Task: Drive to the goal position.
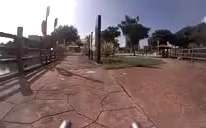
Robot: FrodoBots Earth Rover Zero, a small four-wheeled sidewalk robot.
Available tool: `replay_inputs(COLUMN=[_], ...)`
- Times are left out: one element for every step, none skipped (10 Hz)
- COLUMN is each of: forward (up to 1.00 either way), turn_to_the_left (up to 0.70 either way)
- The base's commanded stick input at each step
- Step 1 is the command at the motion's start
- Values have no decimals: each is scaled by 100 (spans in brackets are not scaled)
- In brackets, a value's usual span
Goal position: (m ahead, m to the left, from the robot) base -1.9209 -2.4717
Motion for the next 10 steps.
replay_inputs(forward=[0, 0, 0, 0, 0, 0, 0, 0, 0, 0], turn_to_the_left=[0, 0, -50, -49, -44, -50, -50, -50, -50, -50])
